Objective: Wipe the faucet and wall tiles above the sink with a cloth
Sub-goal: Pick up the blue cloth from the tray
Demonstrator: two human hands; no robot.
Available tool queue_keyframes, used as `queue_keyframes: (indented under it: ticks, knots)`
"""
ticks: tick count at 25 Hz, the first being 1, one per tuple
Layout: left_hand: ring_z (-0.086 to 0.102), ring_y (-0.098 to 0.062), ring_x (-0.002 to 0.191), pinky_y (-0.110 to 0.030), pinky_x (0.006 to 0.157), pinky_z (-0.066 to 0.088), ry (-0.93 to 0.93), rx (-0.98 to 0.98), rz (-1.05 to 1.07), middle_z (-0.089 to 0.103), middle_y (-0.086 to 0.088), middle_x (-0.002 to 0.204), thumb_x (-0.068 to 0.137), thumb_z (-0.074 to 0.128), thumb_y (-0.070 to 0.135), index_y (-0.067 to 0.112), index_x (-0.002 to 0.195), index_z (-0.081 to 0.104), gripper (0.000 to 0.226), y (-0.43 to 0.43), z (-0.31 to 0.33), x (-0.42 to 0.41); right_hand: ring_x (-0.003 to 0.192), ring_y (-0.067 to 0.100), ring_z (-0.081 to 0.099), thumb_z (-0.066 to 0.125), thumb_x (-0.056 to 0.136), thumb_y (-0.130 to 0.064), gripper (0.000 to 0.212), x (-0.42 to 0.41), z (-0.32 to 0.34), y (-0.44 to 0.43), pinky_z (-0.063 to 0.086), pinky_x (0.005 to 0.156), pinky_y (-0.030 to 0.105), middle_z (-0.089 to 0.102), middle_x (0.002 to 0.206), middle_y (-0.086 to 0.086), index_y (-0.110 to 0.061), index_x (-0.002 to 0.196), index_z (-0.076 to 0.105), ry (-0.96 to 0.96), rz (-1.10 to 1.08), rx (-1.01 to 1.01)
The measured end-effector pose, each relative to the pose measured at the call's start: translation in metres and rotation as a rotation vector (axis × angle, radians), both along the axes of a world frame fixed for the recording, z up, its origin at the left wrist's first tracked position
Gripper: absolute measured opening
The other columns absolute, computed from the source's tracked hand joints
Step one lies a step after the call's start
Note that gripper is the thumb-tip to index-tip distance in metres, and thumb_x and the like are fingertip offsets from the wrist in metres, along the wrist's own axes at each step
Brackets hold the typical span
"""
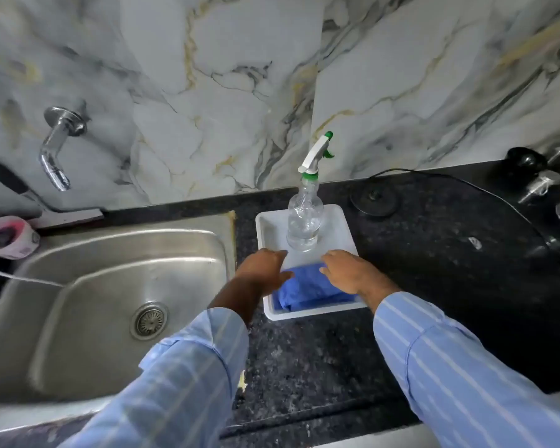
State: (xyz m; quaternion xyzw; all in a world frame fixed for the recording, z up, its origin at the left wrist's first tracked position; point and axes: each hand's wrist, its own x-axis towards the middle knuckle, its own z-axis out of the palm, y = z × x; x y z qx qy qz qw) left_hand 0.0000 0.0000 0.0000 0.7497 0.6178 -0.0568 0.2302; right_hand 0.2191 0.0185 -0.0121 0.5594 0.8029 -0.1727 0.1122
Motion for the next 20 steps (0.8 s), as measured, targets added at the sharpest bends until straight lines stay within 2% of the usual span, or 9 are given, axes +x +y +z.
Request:
queue_keyframes:
  ticks: [4, 7, 11, 14, 15, 18, 20]
  knots:
    - [0.051, -0.027, 0.133, -0.048, 0.109, 0.039, 0.36, 0.082, -0.109, 0.069, -0.005, 0.131, 0.107, 0.054, 0.048, 0.024, 0.135, 0.063, 0.038, 0.011, -0.042, 0.028, 0.131, 0.027, 0.048, 0.045, 0.103, -0.017, 0.036, 0.011, -0.043, 0.012, 0.04, 0.109, 0.037, 0.051, 0.141, 0.01, -0.009, 0.137, 0.052, -0.057, 0.017, 0.023]
    - [0.049, -0.027, 0.133, -0.051, 0.109, 0.036, 0.428, 0.09, -0.123, 0.069, -0.001, 0.127, 0.106, 0.057, 0.043, 0.024, 0.13, 0.068, 0.033, 0.017, -0.053, 0.035, 0.117, 0.029, 0.056, 0.057, 0.097, -0.021, 0.031, 0.012, -0.053, 0.02, 0.049, 0.097, 0.039, 0.055, 0.127, 0.01, -0.011, 0.127, 0.057, -0.048, 0.028, 0.085]
    - [0.051, -0.028, 0.128, -0.047, 0.105, 0.041, 0.332, 0.086, -0.054, 0.067, -0.003, 0.124, 0.102, 0.062, 0.03, 0.021, 0.125, 0.073, 0.027, 0.02, -0.048, 0.04, 0.104, 0.032, 0.061, 0.057, 0.094, -0.017, 0.021, 0.005, -0.04, 0.023, 0.05, 0.081, 0.037, 0.056, 0.117, 0.012, -0.008, 0.112, 0.065, -0.054, -0.029, 0.052]
    - [0.056, -0.028, 0.12, -0.042, 0.101, 0.045, 0.119, 0.018, 0.047, 0.07, -0.004, 0.118, 0.095, 0.067, 0.03, 0.023, 0.119, 0.075, 0.027, 0.019, -0.023, 0.03, 0.099, 0.032, 0.062, 0.056, 0.09, -0.018, 0.023, 0.003, -0.015, 0.026, 0.043, 0.07, 0.033, 0.06, 0.115, 0.011, -0.01, 0.11, 0.062, -0.011, -0.043, -0.005]
    - [0.059, -0.028, 0.113, -0.039, 0.097, 0.047, 0.026, -0.012, 0.096, 0.071, -0.004, 0.113, 0.092, 0.069, 0.029, 0.022, 0.115, 0.075, 0.025, 0.019, -0.011, 0.024, 0.092, 0.03, 0.061, 0.057, 0.088, -0.02, 0.023, 0.001, -0.003, 0.028, 0.041, 0.069, 0.032, 0.063, 0.113, 0.011, -0.011, 0.11, 0.061, 0.008, -0.051, -0.029]
    - [0.064, -0.024, 0.086, -0.026, 0.071, 0.05, -0.227, -0.045, 0.246, 0.071, -0.009, 0.099, 0.086, 0.073, 0.017, 0.014, 0.105, 0.073, 0.019, 0.018, 0.031, -0.004, 0.078, 0.024, 0.053, 0.058, 0.086, -0.022, 0.019, -0.017, 0.042, 0.033, 0.04, 0.066, 0.031, 0.065, 0.107, 0.01, -0.015, 0.103, 0.058, 0.052, -0.034, -0.053]
    - [0.065, -0.024, 0.084, -0.026, 0.069, 0.05, -0.28, 0.031, 0.283, 0.074, -0.013, 0.102, 0.086, 0.073, 0.012, 0.011, 0.107, 0.073, 0.021, 0.016, 0.06, -0.027, 0.078, 0.024, 0.054, 0.058, 0.086, -0.023, 0.011, -0.035, 0.075, 0.036, 0.04, 0.065, 0.03, 0.063, 0.102, 0.008, -0.019, 0.096, 0.055, 0.103, -0.021, -0.035]
